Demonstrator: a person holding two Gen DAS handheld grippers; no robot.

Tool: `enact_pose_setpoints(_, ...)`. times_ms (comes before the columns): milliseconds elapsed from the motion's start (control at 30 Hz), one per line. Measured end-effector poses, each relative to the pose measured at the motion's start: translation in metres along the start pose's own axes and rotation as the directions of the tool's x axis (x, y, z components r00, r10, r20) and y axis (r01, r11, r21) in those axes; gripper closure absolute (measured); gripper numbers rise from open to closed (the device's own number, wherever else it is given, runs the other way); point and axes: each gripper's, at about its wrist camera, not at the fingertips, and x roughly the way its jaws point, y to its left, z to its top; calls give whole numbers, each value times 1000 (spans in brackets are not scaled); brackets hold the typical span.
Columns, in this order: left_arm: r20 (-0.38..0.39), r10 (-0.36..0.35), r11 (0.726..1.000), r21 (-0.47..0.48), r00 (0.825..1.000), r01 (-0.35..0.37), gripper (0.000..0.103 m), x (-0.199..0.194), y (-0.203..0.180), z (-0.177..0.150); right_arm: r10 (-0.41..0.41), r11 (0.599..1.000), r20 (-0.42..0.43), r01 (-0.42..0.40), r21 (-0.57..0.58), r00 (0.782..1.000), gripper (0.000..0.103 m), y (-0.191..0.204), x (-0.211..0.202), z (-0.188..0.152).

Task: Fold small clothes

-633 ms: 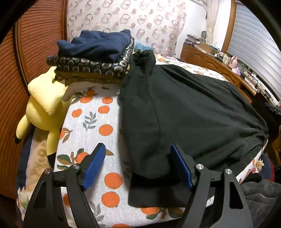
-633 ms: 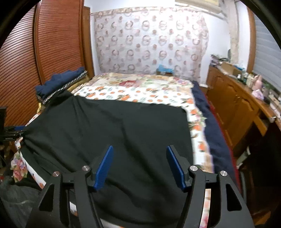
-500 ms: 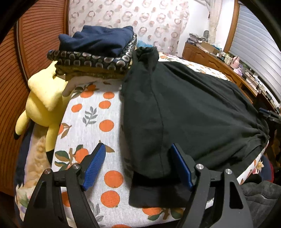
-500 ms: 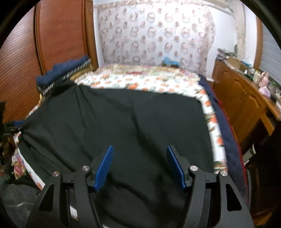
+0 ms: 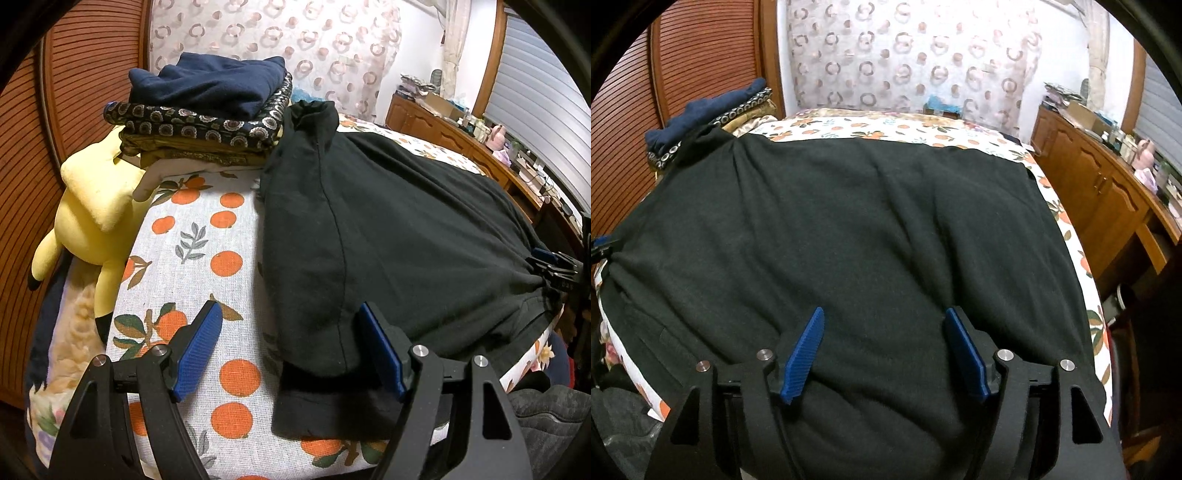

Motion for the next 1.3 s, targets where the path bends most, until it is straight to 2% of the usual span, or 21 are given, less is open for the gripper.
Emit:
enact_pose_setpoints(300,24,-27,999,-29,999,27,27,-2,1,-2,-42,998,-38,44,53,998,27,3,1,7)
enact_pose_setpoints(333,27,-33,999,-31,999,34,31,-2,0,-2,-42,998,-34,44,47,999,27,3,1,6)
enact_pose_setpoints(400,28,-44,998,-36,999,45,48,-2,0,-2,-39,999,-17,39,37,999,27,2,0,5)
enact_pose_setpoints(500,10,-121,990,-67,993,121,58,-1,0,2,-41,998,-5,41,42,999,26,0,0,2)
enact_pose_setpoints(533,6,-125,990,-69,992,125,60,0,-1,3,-43,998,-5,43,43,999,26,0,0,1)
enact_pose_setpoints(600,-4,-114,992,-55,994,113,77,3,-5,5,-46,998,-7,47,48,999,25,-1,0,1)
enact_pose_setpoints(633,-7,-114,992,-48,993,114,82,4,-7,6,-47,998,-8,47,50,999,24,-2,0,1)
enact_pose_setpoints(667,-8,-125,991,-43,992,125,91,5,-8,7,-48,998,-8,48,50,999,23,-2,0,1)
enact_pose_setpoints(700,-9,-139,990,-40,990,138,94,6,-10,8,-47,998,-7,47,51,999,22,-4,0,0)
enact_pose_setpoints(800,13,-161,987,-10,987,161,97,2,-20,13,-42,998,31,41,42,999,21,-5,-1,-5)
enact_pose_setpoints(933,85,-209,978,23,974,208,97,-11,-37,30,-27,999,55,25,28,998,20,-7,-1,-8)
enact_pose_setpoints(1133,155,-294,954,101,943,281,97,-21,-77,70,23,999,46,-25,24,999,20,-12,-4,-8)
enact_pose_setpoints(1300,162,-374,919,198,913,341,98,-16,-126,104,10,999,76,-13,48,997,20,-30,-19,-11)
